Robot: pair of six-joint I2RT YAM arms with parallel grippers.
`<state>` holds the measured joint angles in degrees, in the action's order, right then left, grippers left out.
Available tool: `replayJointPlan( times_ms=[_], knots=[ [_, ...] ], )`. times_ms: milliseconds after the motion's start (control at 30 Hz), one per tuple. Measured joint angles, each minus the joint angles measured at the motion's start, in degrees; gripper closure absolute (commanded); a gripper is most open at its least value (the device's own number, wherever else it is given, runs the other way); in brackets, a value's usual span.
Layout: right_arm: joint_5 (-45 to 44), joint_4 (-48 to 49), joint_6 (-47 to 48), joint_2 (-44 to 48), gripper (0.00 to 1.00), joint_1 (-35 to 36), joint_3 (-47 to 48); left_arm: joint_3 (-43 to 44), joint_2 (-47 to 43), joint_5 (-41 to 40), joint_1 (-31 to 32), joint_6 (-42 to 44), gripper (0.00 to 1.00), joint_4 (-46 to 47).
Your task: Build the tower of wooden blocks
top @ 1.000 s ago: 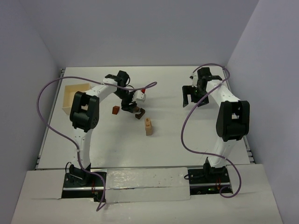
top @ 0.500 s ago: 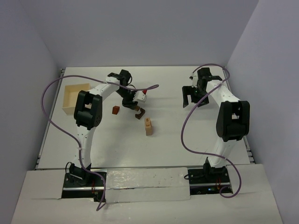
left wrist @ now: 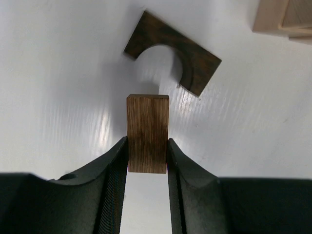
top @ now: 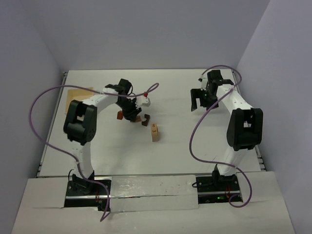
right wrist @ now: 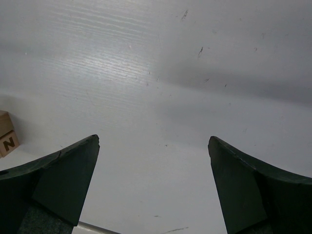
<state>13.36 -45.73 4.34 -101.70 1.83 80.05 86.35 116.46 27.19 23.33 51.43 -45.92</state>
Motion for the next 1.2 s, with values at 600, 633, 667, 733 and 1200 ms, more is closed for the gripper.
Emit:
replayJointPlan(
  times_ms=[600, 633, 667, 733, 1200],
  knots=[
    [0.62, 0.49, -0.46, 1.27, 0.00, -0.03, -1.82, -34.24, -25.84, -29.34, 5.05, -74.57, 1.00, 24.85],
    [0.51, 0.47, -0.46, 1.27, 0.00, -0.04, -1.81, -34.45, -24.83, -30.05, 5.37, -75.87, 1.00, 25.20],
    [0.27, 0.45, -0.45, 1.27, 0.00, -0.04, -1.80, -34.51, -23.67, -30.60, 5.76, -77.05, 1.00, 25.73],
    [-0.29, 0.45, -0.41, 1.30, 0.00, -0.05, -1.81, -34.40, -21.94, -31.46, 6.34, -78.82, 0.99, 27.24],
    [-2.44, 0.25, 0.05, 5.14, 0.00, -0.11, -4.64, -31.08, -18.21, -30.85, 6.72, -79.77, 0.01, 33.88]
  ],
)
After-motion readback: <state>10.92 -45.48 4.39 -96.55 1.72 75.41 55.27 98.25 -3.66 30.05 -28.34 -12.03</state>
